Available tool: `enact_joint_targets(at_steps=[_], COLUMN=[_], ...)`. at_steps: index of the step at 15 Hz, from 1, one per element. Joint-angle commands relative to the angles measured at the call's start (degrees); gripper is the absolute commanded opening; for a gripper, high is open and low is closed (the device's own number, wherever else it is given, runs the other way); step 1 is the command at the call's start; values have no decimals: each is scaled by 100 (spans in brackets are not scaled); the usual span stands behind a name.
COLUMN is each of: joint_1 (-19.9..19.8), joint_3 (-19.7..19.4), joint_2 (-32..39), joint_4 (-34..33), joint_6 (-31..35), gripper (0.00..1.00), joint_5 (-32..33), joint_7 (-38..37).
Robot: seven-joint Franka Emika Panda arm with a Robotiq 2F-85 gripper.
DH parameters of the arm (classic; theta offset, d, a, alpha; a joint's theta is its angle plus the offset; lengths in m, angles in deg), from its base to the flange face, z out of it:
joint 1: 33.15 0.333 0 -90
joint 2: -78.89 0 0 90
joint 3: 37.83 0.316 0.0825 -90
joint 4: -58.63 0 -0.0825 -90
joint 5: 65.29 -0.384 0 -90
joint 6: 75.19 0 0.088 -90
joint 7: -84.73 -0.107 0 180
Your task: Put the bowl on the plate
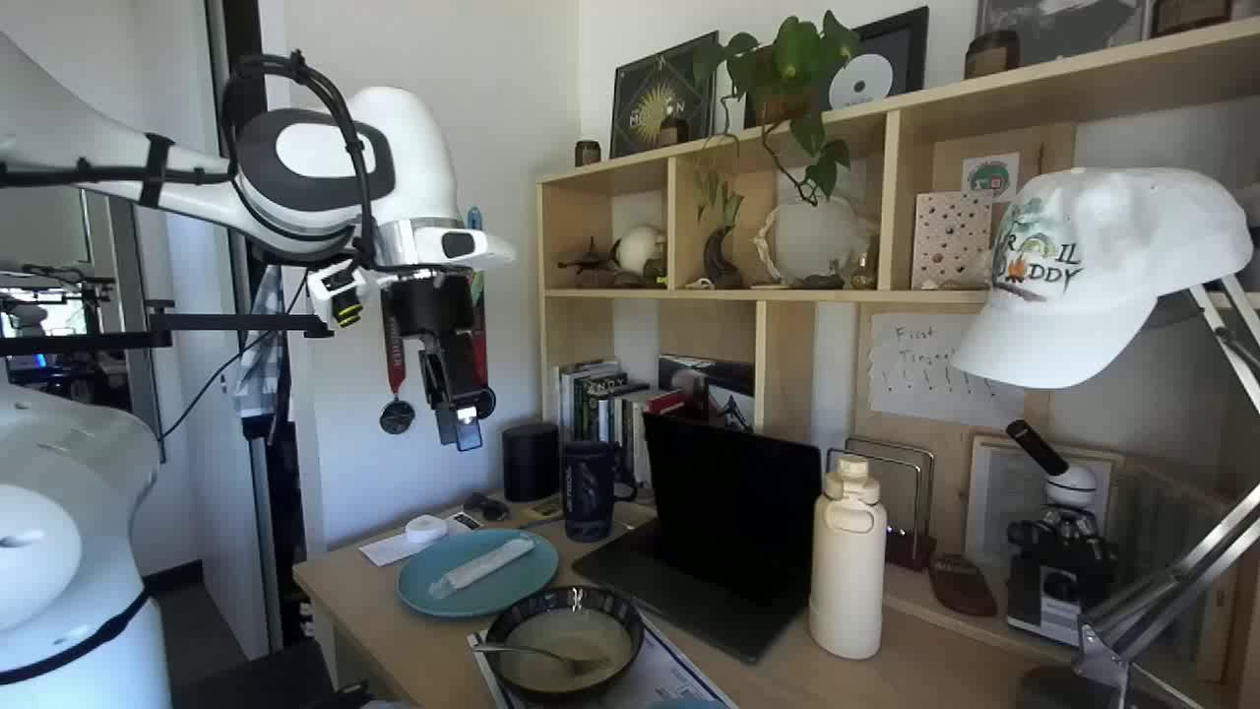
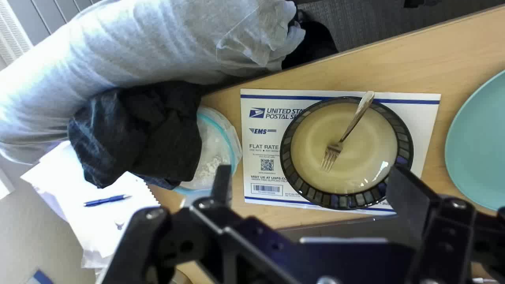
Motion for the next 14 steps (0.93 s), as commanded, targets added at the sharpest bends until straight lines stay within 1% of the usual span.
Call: enact_joint_targets(at_steps=[1,8,11,14], joint_1=[60,61,87,67], joint_3=[-44,-44,-151,-257], joint_2=[6,6,260,674], joint_4=[-15,-15,-78,-180], joint_6=[-24,-24,276,888], gripper=[100,100,100,100], joint_5=[40,40,85,230], joint_7=[-40,-40,87,262])
